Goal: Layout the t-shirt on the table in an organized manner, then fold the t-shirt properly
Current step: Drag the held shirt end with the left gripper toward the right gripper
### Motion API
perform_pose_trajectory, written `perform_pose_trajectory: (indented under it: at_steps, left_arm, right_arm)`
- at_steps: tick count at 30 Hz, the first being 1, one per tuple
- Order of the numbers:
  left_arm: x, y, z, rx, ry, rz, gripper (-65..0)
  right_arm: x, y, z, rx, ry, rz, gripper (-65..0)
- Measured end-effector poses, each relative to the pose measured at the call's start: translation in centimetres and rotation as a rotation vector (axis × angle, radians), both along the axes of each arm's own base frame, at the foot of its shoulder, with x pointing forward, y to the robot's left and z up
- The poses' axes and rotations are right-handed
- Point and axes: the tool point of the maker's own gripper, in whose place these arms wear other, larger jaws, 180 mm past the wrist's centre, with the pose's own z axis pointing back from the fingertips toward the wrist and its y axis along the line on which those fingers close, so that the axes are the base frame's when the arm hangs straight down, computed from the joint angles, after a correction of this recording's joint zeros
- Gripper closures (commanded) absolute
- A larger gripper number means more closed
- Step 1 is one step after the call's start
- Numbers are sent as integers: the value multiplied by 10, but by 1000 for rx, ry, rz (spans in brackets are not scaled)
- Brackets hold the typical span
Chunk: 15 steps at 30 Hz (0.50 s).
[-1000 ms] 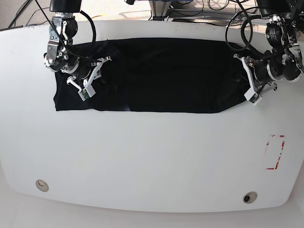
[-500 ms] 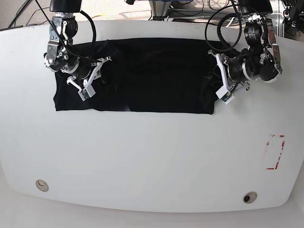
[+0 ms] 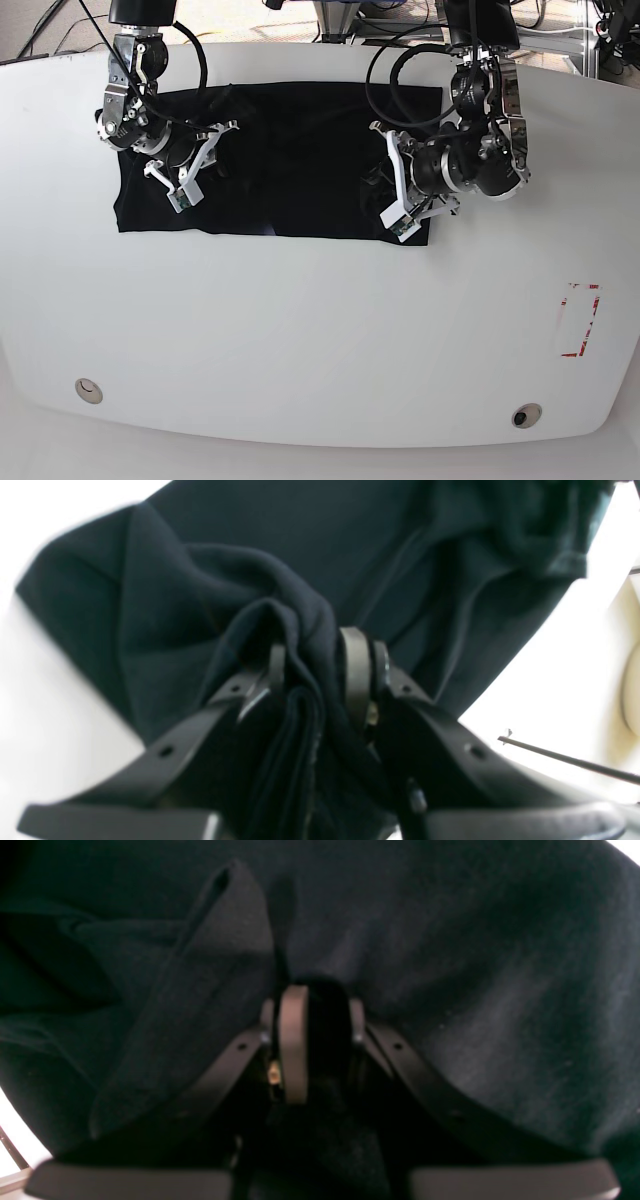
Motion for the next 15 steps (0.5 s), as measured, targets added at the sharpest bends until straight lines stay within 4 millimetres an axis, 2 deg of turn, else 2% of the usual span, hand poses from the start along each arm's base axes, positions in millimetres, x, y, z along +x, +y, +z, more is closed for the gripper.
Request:
perform_pose_trajectory:
  at_steps: [3,5,8,11,15]
  left_arm:
    - [3,-7,-1,-6,4,-5,-128]
    - [4,-7,-4,-5,15,-7,-174]
    - [3,-8,-9,-4,34,-9,-268]
    - [2,-8,-11,-5,41,-10,-403]
    - [3,-8,-10,-6,39,-10,-514]
  right_arm:
    - [0,0,0,1,1,0,-101]
    - [0,1,0,4,1,-1,-101]
    - [0,4,0,12,-1,-3,-101]
    - [0,7,0,19,-2,-3,-101]
    - [0,8,0,20,-1,-3,-101]
